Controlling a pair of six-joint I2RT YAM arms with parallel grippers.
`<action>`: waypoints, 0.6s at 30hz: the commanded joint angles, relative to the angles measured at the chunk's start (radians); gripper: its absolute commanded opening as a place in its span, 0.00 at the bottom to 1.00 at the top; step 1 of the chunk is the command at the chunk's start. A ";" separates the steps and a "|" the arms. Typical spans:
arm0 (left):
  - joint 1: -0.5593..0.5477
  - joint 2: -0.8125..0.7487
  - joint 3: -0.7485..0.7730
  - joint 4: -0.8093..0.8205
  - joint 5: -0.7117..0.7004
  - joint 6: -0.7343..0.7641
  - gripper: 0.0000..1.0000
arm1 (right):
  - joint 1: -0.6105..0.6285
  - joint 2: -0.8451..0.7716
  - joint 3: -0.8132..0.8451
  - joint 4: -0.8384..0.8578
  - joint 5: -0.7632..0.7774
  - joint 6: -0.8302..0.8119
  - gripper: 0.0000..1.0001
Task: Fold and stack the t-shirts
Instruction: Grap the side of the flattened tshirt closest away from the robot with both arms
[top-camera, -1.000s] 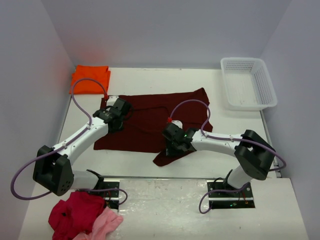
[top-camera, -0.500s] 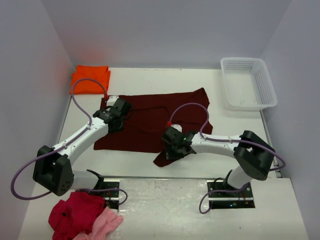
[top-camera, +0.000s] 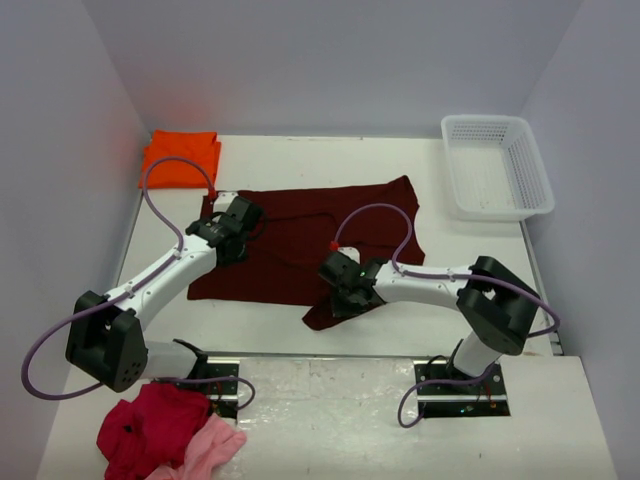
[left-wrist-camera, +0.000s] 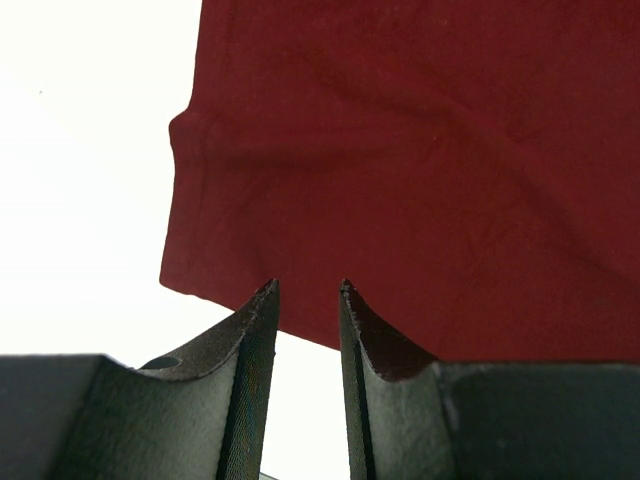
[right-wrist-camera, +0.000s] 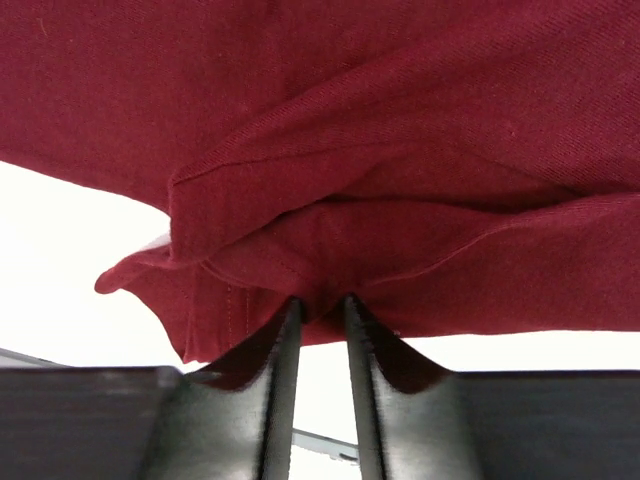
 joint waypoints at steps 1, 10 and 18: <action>-0.005 -0.029 -0.012 0.019 -0.009 0.013 0.32 | 0.003 0.015 0.052 -0.031 0.043 -0.002 0.22; -0.005 -0.028 -0.040 0.020 -0.020 -0.005 0.33 | 0.003 -0.013 0.078 -0.084 0.081 -0.005 0.04; -0.005 -0.006 -0.051 0.003 -0.057 -0.030 0.34 | 0.005 -0.089 0.077 -0.111 0.106 -0.014 0.00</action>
